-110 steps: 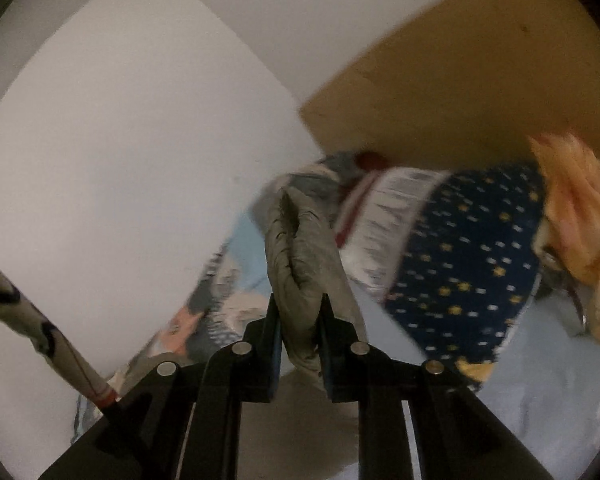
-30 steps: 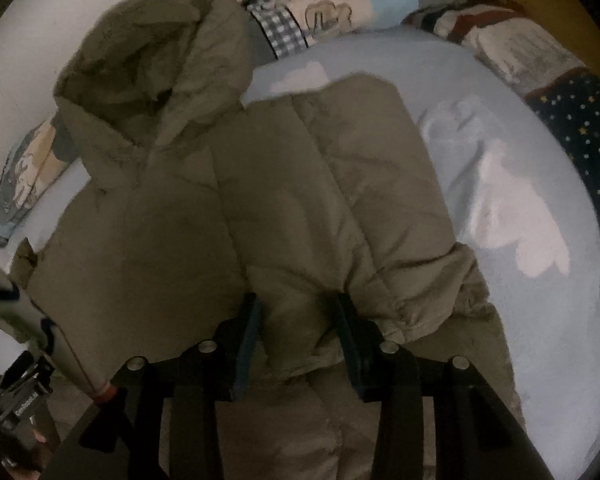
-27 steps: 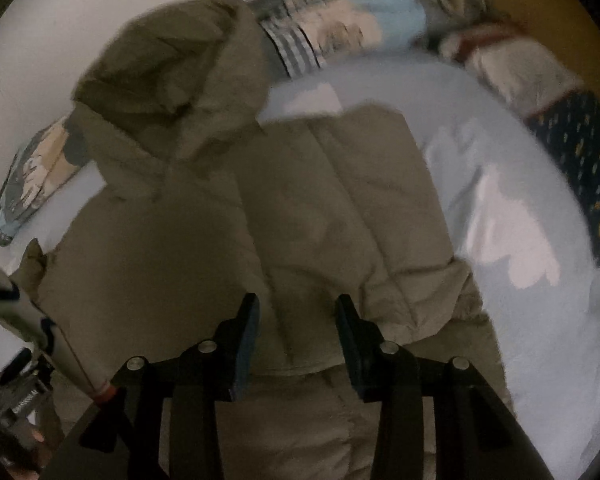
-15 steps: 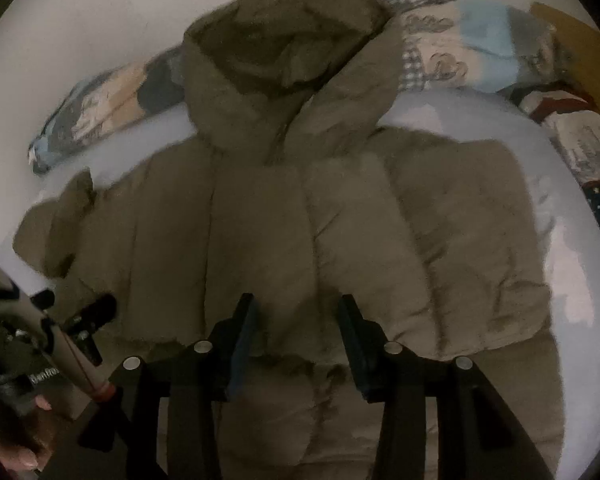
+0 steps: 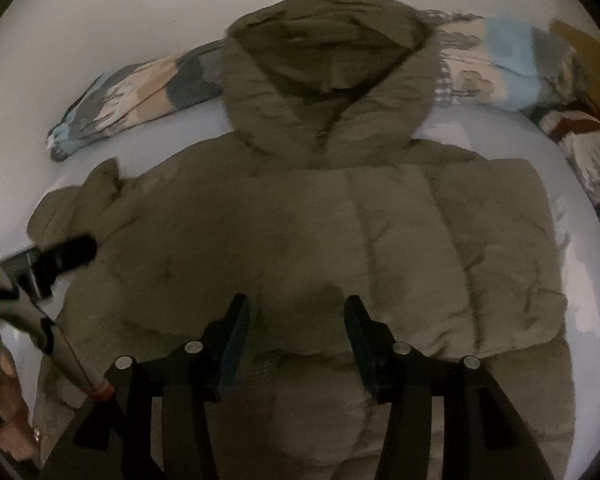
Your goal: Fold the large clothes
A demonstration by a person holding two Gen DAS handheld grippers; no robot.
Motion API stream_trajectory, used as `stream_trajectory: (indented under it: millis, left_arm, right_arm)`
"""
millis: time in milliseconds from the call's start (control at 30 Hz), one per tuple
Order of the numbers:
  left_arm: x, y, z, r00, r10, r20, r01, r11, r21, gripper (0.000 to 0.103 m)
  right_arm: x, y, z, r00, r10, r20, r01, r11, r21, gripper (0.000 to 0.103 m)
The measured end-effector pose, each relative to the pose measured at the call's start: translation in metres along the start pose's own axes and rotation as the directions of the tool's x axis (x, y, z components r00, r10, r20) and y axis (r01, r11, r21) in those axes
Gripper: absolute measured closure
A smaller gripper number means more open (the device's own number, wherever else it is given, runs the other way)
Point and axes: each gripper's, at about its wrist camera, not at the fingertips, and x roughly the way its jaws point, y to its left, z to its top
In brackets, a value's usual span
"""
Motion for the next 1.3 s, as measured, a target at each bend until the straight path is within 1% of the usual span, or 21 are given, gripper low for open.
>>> stream_trajectory:
  millis: [67,200,267,333,367,467,533,600,667,733,767,800,833,867,900,933,1000,1067,1100,1200,1300]
  left_arm:
    - [-0.001,0.017,0.003,1.000,0.011,0.007,-0.011,1.000,-0.028,0.003]
    - [0.002,0.072,0.010,1.000,0.029,0.003,-0.028,0.991,-0.127,0.003]
    - [0.003,0.098,0.011,0.999,0.044,-0.001,-0.043,0.985,-0.168,0.003]
    - [0.005,0.129,0.010,0.997,0.070,-0.010,-0.071,0.976,-0.208,0.003]
    - [0.006,0.143,0.010,0.997,0.082,-0.013,-0.083,0.971,-0.224,0.003]
    - [0.011,0.194,0.006,0.993,0.115,-0.033,-0.120,0.951,-0.285,0.003]
    - [0.017,0.220,0.003,0.990,0.135,-0.041,-0.141,0.939,-0.314,0.003]
    - [0.025,0.250,0.001,0.987,0.156,-0.047,-0.163,0.924,-0.346,0.003]
    - [0.035,0.283,0.000,0.987,0.151,-0.063,-0.163,0.901,-0.402,0.003]
    - [0.046,0.323,-0.004,0.992,0.102,-0.069,-0.123,0.849,-0.514,0.003]
    - [0.051,0.342,-0.006,0.996,0.065,-0.062,-0.089,0.815,-0.572,0.005]
    - [0.055,0.354,-0.007,0.998,0.039,-0.053,-0.063,0.788,-0.612,0.009]
    - [0.061,0.371,-0.008,0.999,0.007,-0.038,-0.031,0.752,-0.659,0.019]
    - [0.066,0.384,-0.009,0.999,-0.020,-0.029,-0.006,0.721,-0.693,0.029]
    - [0.071,0.395,-0.009,0.999,-0.046,-0.014,0.022,0.690,-0.723,0.032]
    - [0.074,0.401,-0.010,0.998,-0.066,0.003,0.046,0.669,-0.742,0.034]
    - [0.081,0.415,-0.010,0.994,-0.096,0.056,0.104,0.621,-0.777,0.034]
    - [0.087,0.419,-0.009,0.990,-0.112,0.091,0.140,0.598,-0.789,0.034]
    - [0.092,0.422,-0.010,0.986,-0.123,0.108,0.160,0.580,-0.798,0.034]
    - [0.109,0.425,-0.011,0.981,-0.139,0.135,0.190,0.541,-0.819,0.034]
    - [0.122,0.427,-0.013,0.975,-0.147,0.164,0.217,0.518,-0.827,0.034]
  right_arm:
    - [-0.001,0.013,-0.001,1.000,0.006,0.008,-0.005,0.999,-0.039,0.050]
    - [-0.001,0.028,-0.004,0.999,0.035,0.015,-0.034,0.996,-0.086,0.048]
    - [0.005,0.037,-0.008,0.999,0.033,-0.008,-0.033,0.993,-0.117,0.042]
    - [0.014,0.040,-0.013,0.999,0.019,-0.049,-0.025,0.990,-0.136,0.043]
    - [0.016,0.041,-0.015,0.998,0.019,-0.056,-0.027,0.990,-0.137,0.043]
    - [0.008,0.040,-0.012,0.998,0.042,-0.038,-0.046,0.993,-0.113,0.043]
    - [-0.003,0.036,-0.006,0.997,0.072,-0.009,-0.072,0.994,-0.082,0.042]
    - [-0.012,0.035,-0.004,0.997,0.081,0.009,-0.080,0.994,-0.073,0.042]
    - [-0.019,0.035,-0.005,0.997,0.078,0.019,-0.076,0.994,-0.080,0.042]
    - [-0.024,0.034,-0.006,0.996,0.082,0.027,-0.080,0.994,-0.078,0.042]
    - [-0.027,0.033,-0.007,0.996,0.087,0.033,-0.084,0.994,-0.074,0.042]
    - [-0.028,0.032,-0.007,0.995,0.091,0.037,-0.088,0.994,-0.070,0.042]
    - [-0.030,0.030,-0.006,0.994,0.096,0.044,-0.093,0.994,-0.063,0.042]
    - [-0.031,0.029,-0.007,0.994,0.098,0.050,-0.095,0.994,-0.060,0.042]
    - [-0.032,0.029,-0.006,0.994,0.098,0.056,-0.095,0.994,-0.055,0.042]
    - [-0.032,0.028,-0.005,0.993,0.098,0.059,-0.095,0.994,-0.050,0.042]
    - [-0.031,0.026,-0.005,0.992,0.113,0.060,-0.110,0.993,-0.040,0.042]
    - [-0.030,0.026,-0.005,0.992,0.115,0.058,-0.112,0.993,-0.045,0.042]
    - [-0.028,0.025,-0.005,0.992,0.111,0.057,-0.109,0.993,-0.050,0.042]
    - [-0.023,0.024,-0.006,0.993,0.110,0.049,-0.107,0.993,-0.048,0.042]
    - [-0.019,0.020,-0.006,0.992,0.117,0.043,-0.116,0.993,-0.025,0.042]
